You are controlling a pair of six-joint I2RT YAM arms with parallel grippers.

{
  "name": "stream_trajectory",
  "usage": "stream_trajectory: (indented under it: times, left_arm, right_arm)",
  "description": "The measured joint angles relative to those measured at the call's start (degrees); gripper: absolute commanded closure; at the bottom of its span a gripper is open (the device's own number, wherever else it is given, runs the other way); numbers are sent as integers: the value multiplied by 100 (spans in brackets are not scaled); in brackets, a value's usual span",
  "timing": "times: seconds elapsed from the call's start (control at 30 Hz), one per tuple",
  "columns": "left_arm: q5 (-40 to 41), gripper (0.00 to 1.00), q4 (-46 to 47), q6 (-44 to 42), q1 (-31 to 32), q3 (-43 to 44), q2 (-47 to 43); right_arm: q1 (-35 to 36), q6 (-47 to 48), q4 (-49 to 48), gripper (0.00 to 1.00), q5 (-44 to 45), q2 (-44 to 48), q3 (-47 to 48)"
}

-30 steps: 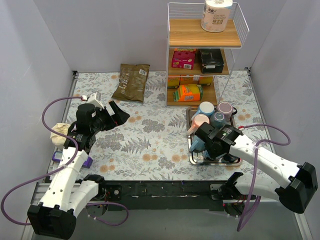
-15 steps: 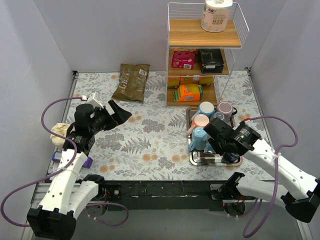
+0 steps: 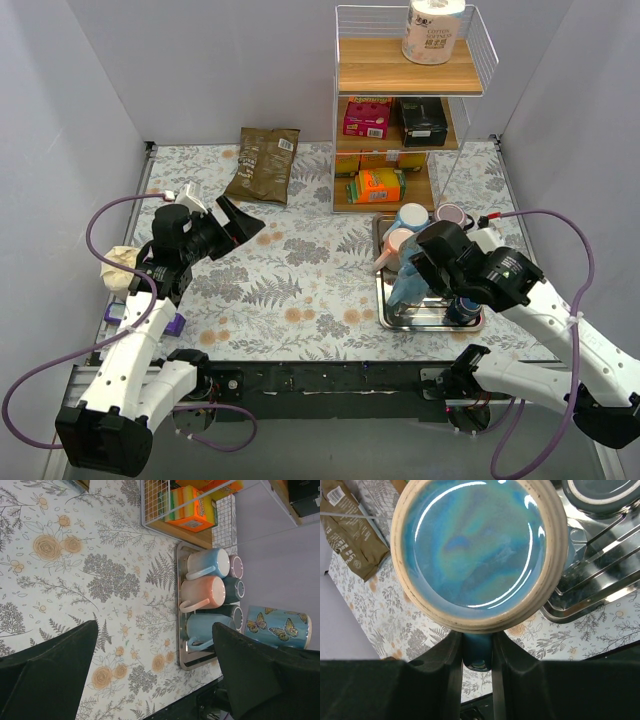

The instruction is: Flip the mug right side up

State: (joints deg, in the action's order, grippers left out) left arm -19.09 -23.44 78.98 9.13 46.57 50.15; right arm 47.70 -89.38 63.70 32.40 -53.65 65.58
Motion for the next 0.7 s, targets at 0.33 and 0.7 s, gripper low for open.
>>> stream_trajectory:
  times: [0.33, 0.7]
  left_arm:
    - [-302, 2, 254, 76, -2, 0, -2]
    - [-1272, 2, 1108, 402, -2, -382, -251]
  right_arm:
    - [-7, 1303, -662, 99, 26, 144, 0]
    - [-7, 3042, -2979, 99, -1257, 133, -254]
